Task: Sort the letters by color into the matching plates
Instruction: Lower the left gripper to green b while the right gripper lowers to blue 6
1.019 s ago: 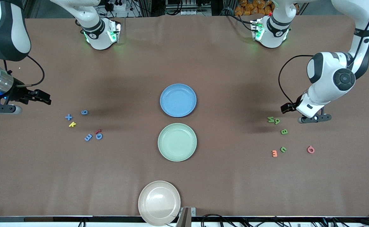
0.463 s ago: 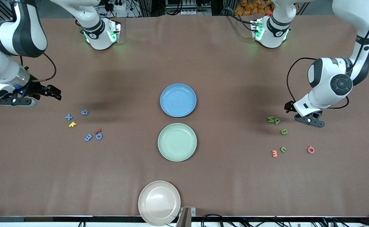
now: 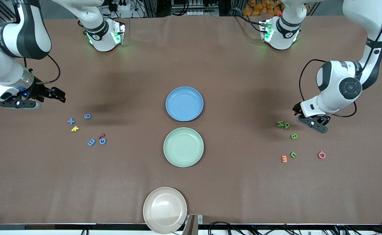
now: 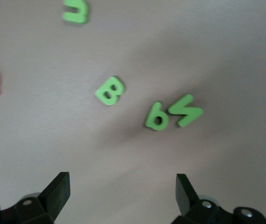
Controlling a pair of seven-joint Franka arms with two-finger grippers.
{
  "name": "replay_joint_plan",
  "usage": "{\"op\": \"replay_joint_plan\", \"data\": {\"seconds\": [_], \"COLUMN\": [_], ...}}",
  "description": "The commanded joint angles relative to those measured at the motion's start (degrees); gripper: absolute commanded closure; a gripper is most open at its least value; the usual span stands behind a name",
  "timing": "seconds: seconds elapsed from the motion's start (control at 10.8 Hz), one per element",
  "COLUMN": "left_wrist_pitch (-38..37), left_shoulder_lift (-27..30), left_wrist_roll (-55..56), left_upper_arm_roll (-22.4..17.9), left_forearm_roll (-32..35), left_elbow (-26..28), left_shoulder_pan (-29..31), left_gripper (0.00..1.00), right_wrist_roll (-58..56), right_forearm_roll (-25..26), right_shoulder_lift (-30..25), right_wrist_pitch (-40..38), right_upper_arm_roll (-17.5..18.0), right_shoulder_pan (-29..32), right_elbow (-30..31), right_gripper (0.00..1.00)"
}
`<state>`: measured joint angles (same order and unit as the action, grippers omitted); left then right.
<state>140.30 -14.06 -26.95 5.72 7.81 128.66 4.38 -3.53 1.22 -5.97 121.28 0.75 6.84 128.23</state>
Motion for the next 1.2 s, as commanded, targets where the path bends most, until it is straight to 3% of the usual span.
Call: {"op": "replay_joint_plan", "data": {"seconds": [0.0,0.37,0.56,1.11], "left_wrist_pitch": [0.3,2.6,7.2,10.2], "left_shoulder_lift": [0.8,-5.0,-8.5,-10.8], "left_wrist_roll": [-8.5,-9.4,-8.6,-8.7], "left_upper_arm_roll": [0.5,1.7,1.7,1.6], "left_forearm_roll": [0.5,0.6,0.5,1.0], "left_elbow": [3.0,-0.3,-0.3,-1.0], "left_shoulder_pan": [0.5,-1.7,-1.7,-1.5], "left_gripper": [0.00,0.00,0.00,0.00], "right_wrist_roll": [0.5,-0.1,-0.1,-0.1], "right_forearm_roll": [-0.3,-0.3,-0.3,-0.3], "right_shoulder_lift": [-0.4,3.1,5.3,15.1], "right_wrist_pitch": [1.9,1.8,3.0,21.0], "right_upper_arm_roll": [0.5,0.6,0.6,0.7], "right_shoulder_pan": [0.7,0.6,0.3,-0.3], "right_elbow": [1.5,1.7,1.8,8.5], "right_gripper": [0.00,0.00,0.00,0.00]}}
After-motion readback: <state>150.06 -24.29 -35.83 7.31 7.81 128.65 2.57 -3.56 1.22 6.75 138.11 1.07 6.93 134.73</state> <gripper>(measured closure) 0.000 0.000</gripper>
